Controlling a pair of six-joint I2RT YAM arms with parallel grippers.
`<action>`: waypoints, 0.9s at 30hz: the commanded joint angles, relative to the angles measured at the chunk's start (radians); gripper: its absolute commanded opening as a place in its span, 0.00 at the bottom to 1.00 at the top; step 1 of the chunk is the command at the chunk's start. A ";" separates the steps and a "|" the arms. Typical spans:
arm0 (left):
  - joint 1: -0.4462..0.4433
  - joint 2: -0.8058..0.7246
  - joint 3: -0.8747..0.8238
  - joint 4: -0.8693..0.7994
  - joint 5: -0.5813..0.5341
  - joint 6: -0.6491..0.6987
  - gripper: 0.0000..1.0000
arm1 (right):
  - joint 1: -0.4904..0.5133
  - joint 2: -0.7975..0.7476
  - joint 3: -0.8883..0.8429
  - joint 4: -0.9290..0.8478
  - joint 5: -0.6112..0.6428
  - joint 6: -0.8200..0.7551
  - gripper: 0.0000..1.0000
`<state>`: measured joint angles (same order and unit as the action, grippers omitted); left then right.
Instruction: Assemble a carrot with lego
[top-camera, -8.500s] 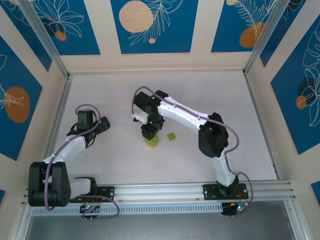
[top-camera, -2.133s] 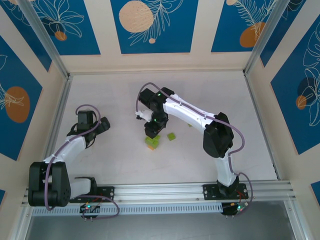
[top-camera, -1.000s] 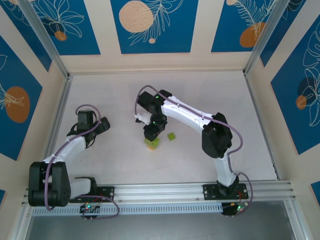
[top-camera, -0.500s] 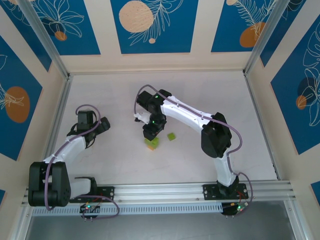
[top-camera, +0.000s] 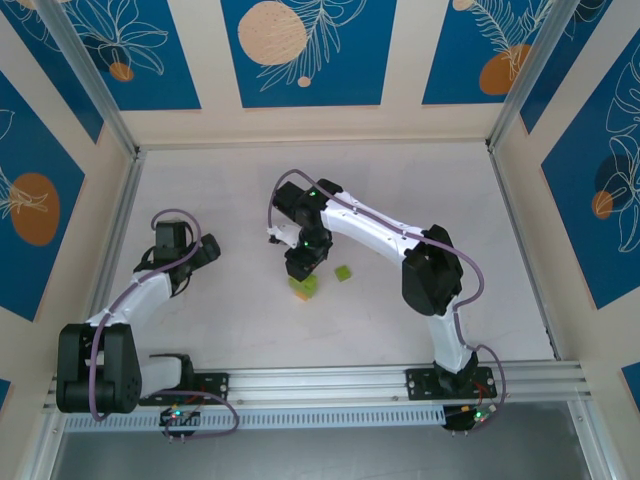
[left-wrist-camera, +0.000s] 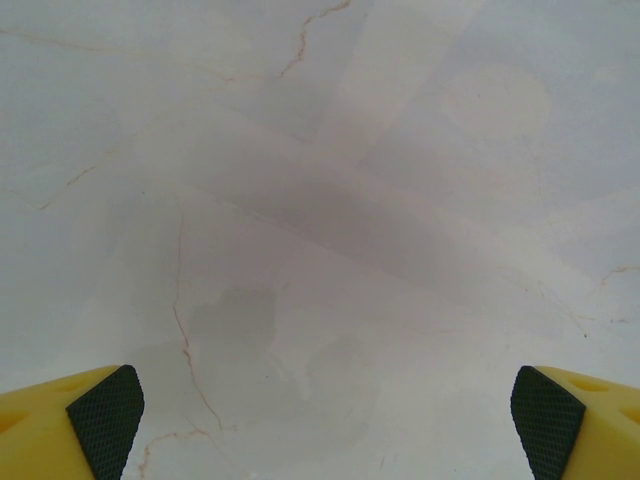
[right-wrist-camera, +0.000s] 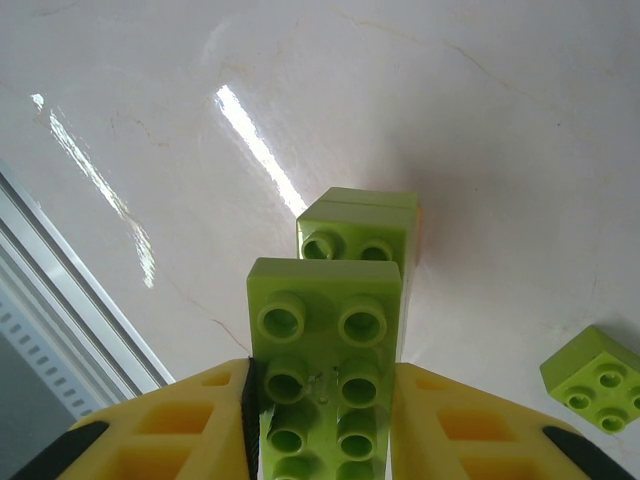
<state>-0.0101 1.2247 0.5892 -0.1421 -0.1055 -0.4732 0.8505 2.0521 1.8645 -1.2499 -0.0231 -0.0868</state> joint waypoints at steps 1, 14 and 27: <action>0.018 -0.013 -0.014 0.005 -0.001 -0.013 0.97 | 0.022 0.046 0.001 -0.032 0.011 0.010 0.35; 0.018 -0.013 -0.013 0.004 -0.002 -0.013 0.97 | 0.051 0.066 -0.071 -0.049 0.106 0.016 0.35; 0.019 -0.013 -0.014 0.004 -0.002 -0.013 0.97 | 0.058 0.076 -0.170 0.005 0.048 0.011 0.35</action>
<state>-0.0101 1.2247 0.5892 -0.1421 -0.1059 -0.4732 0.8890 2.0254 1.7885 -1.1843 0.0528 -0.0822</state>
